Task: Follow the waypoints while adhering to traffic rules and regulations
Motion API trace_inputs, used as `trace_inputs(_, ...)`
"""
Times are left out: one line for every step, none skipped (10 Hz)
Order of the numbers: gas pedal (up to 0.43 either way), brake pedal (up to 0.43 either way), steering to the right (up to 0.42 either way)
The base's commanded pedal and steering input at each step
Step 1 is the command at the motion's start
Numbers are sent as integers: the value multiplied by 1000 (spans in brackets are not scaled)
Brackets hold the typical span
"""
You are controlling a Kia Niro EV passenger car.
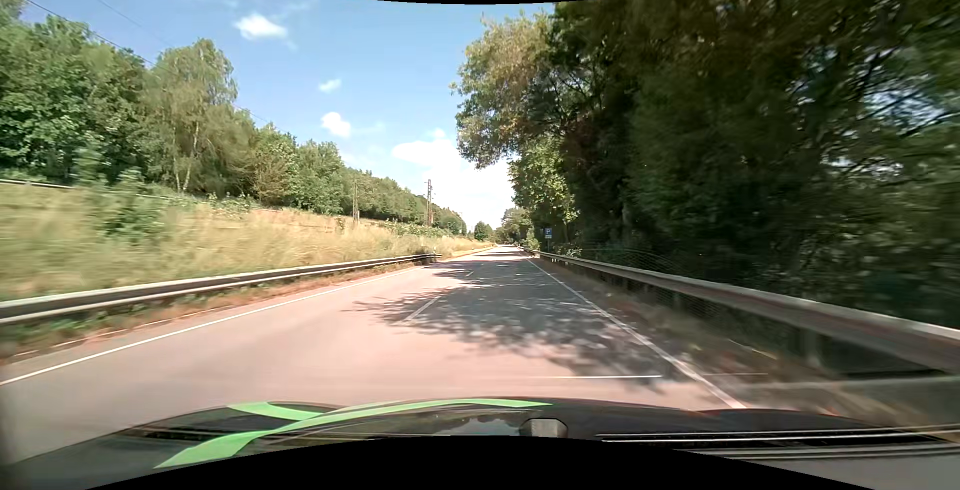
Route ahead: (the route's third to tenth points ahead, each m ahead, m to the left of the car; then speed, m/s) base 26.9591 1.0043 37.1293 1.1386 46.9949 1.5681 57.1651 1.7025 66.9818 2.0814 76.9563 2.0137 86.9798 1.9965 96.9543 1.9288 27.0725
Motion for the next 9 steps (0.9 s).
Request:
trace_inputs(299,0,-1)
trace_inputs(299,0,-1)
trace_inputs(287,0,-1)
trace_inputs(248,0,-1)
trace_inputs(248,0,-1)
trace_inputs(240,0,-1)
trace_inputs(240,0,0)
trace_inputs(240,0,0)
trace_inputs(240,0,-1)
